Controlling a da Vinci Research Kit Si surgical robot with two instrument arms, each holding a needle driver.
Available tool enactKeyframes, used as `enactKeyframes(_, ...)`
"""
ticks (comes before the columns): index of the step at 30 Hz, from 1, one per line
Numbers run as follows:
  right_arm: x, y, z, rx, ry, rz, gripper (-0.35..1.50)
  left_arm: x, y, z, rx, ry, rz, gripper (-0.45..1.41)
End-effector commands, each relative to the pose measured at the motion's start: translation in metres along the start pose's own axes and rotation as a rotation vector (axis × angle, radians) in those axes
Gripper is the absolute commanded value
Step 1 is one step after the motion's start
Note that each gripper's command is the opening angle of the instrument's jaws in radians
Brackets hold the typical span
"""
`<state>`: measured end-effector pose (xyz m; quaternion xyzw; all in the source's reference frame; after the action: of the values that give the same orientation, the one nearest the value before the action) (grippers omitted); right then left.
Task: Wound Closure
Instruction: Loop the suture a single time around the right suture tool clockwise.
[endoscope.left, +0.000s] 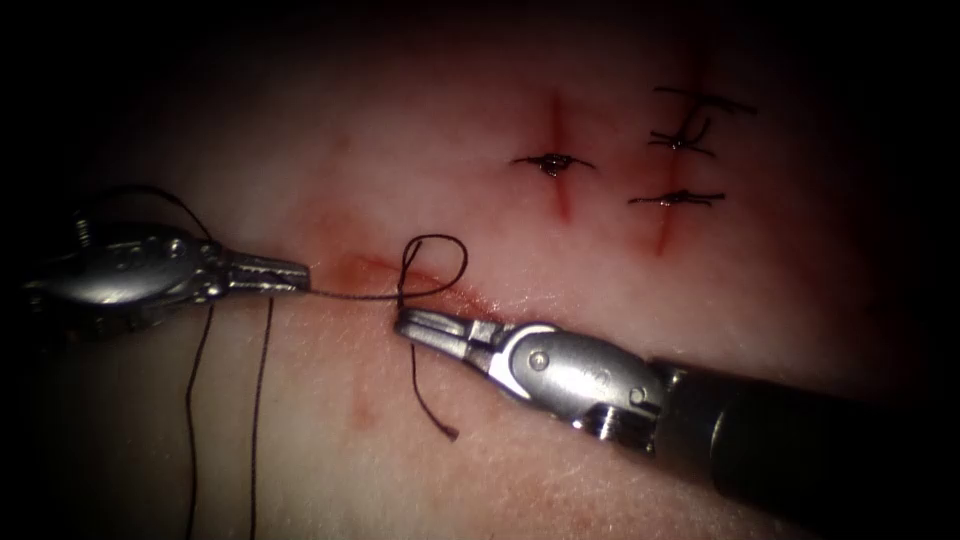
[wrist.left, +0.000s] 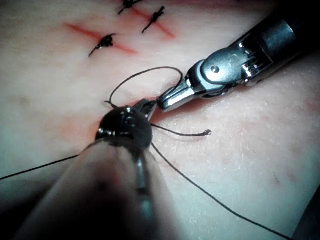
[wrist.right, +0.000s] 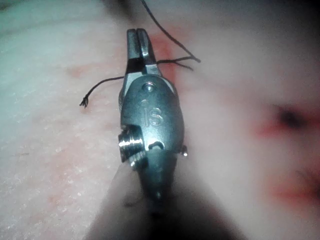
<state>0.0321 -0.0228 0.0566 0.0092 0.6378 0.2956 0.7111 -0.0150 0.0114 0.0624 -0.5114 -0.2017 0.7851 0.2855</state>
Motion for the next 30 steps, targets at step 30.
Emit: enactKeyframes(30,0.0035,0.0022,0.0069,0.664,0.283,0.455,-0.35,-0.0057,-0.0031,0.0083,-0.13,0.036,-0.026,-0.45)
